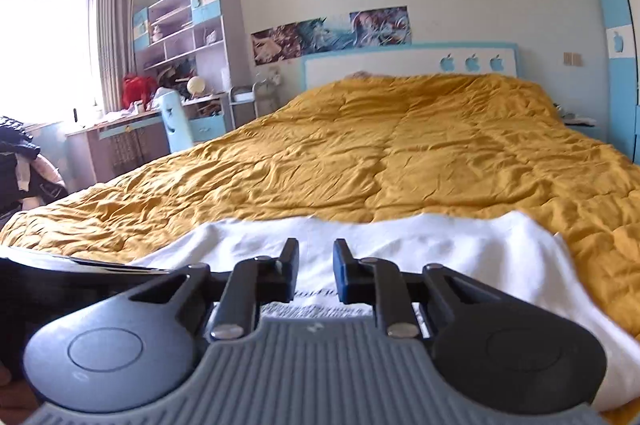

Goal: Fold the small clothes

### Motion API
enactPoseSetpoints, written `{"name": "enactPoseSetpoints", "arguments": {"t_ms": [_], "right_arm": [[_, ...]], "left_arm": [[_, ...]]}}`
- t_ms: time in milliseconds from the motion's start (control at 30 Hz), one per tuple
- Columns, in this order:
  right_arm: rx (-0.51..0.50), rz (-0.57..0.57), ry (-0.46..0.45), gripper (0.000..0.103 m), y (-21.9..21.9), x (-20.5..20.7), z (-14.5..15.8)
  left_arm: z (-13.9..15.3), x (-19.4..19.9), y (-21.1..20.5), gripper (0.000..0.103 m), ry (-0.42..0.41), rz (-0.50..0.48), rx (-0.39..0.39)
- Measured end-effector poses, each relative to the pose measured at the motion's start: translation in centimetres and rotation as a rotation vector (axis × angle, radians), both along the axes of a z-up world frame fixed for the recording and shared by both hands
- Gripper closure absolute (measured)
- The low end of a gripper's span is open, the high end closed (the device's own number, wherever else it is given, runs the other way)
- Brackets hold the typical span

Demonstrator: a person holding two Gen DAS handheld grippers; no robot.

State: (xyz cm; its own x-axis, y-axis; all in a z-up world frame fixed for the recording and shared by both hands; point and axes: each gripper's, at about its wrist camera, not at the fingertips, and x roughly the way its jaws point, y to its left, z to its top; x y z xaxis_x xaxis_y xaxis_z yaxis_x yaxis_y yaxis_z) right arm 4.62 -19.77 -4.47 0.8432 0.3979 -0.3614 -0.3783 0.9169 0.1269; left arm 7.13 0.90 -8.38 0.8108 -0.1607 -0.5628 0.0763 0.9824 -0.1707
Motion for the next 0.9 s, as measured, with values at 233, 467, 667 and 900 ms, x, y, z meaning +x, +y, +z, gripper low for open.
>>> {"name": "enactPoseSetpoints", "arguments": {"t_ms": [233,467,667,900], "right_arm": [[-0.014,0.035,0.181,0.096,1.3,-1.3,-2.9],[-0.039,-0.106,0.235,0.103,-2.1,-0.8,-4.9],[-0.182,-0.263,0.143,0.103,-5.6,-0.9,-4.3],[-0.346,-0.389,0.080,0.103,-8.7,-1.5,-4.5]], "left_arm": [[-1.8,-0.6,0.3,0.103,0.092,-0.017,-0.032],[-2.6,-2.4,3.1,0.102,0.063,0.100,0.026],[-2.0,-3.7,5.0,0.100,0.015,0.143,0.015],[-1.4,-4.9,7.1,0.099,-0.053,0.192,-0.042]]}}
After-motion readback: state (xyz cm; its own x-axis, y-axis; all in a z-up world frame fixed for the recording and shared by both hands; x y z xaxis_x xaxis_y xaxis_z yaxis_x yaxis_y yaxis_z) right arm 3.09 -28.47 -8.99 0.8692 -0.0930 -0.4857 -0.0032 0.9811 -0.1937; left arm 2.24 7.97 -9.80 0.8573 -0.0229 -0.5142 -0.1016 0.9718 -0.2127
